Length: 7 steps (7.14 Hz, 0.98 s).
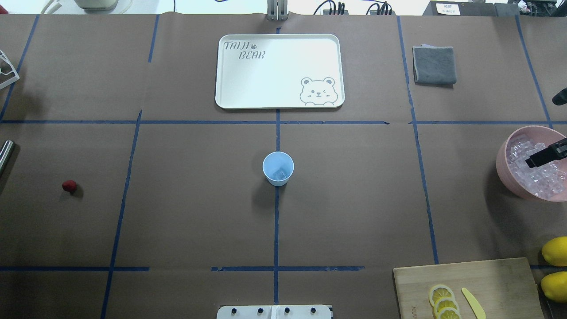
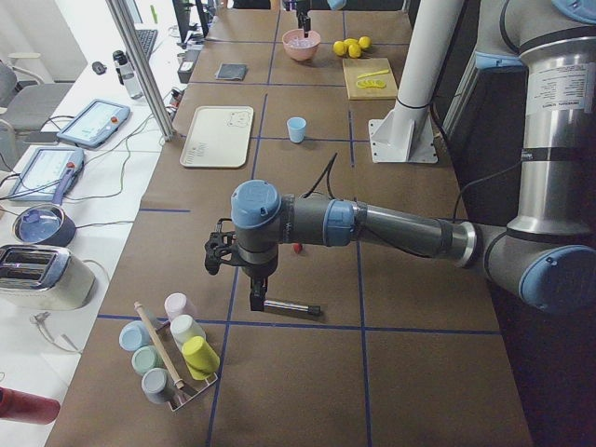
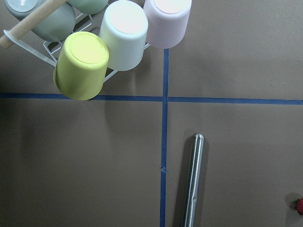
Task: Mash ice and strawberries in cup
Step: 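Grasp another ice cube from the bowl with the right gripper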
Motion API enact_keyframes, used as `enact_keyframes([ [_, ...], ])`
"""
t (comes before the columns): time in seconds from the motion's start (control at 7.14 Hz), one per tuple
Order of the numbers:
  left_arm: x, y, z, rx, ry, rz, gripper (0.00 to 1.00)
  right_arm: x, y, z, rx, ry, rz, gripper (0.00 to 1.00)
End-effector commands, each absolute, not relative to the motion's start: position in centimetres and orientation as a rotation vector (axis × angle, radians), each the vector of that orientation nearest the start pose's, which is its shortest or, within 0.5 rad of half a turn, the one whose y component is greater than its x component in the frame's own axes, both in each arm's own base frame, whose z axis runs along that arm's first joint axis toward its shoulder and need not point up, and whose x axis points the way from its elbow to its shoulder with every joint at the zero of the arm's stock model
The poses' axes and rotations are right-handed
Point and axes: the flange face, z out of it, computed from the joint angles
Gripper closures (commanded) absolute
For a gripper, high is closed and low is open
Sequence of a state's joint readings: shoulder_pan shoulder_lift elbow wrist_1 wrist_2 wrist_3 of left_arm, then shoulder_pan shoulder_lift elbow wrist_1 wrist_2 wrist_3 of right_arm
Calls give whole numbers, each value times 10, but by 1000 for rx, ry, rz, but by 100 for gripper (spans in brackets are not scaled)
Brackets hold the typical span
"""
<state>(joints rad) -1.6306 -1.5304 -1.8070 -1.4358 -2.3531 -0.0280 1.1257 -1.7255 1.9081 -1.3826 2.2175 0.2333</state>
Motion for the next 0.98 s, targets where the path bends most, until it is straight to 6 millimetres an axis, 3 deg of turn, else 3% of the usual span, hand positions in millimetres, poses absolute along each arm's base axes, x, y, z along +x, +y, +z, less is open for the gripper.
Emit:
enact_keyframes([
  [0.0,-91,-465,578,66,781,-61,0,-127,-433,571,90,-719,-321,14],
  [0.28,-91,-465,578,66,781,-61,0,-127,-433,583,81,-711,-348,25],
  [0.84,-91,-465,575,74,781,-58,0,-147,-425,589,54,-708,-394,32],
])
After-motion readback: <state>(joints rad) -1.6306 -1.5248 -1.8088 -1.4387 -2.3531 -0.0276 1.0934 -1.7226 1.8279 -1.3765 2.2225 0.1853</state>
